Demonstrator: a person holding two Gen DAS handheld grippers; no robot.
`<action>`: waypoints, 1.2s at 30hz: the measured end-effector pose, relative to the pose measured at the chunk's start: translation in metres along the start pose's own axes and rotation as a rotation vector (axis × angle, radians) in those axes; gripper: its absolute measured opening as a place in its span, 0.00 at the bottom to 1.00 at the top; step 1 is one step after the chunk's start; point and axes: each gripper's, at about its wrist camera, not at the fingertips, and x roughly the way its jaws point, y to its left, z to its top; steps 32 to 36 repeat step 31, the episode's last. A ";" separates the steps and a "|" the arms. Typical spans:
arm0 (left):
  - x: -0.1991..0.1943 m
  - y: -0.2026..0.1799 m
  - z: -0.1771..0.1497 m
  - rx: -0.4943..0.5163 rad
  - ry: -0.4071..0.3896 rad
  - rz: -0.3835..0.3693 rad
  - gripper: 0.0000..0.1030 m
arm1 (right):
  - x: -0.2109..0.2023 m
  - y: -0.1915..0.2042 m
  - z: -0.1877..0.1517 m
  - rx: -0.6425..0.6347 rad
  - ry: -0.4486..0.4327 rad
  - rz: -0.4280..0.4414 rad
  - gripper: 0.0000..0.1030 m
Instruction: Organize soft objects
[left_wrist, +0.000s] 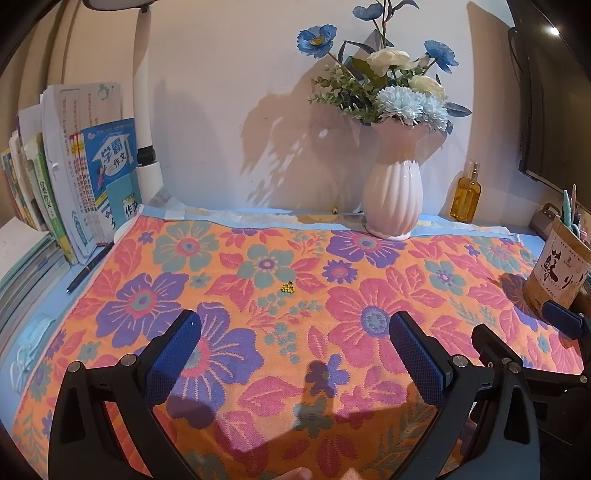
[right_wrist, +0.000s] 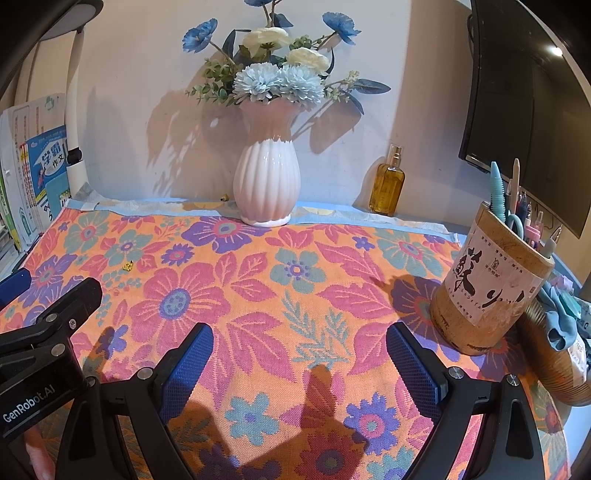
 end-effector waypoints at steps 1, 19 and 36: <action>0.000 0.000 0.000 0.000 0.000 -0.001 0.99 | 0.000 0.000 0.000 0.000 0.000 0.000 0.91; 0.002 -0.002 -0.001 0.002 0.011 0.023 0.99 | 0.002 0.001 -0.001 -0.023 -0.003 0.006 0.91; 0.001 0.008 0.001 -0.032 -0.018 0.046 0.99 | 0.002 -0.001 -0.001 -0.020 -0.002 0.015 0.91</action>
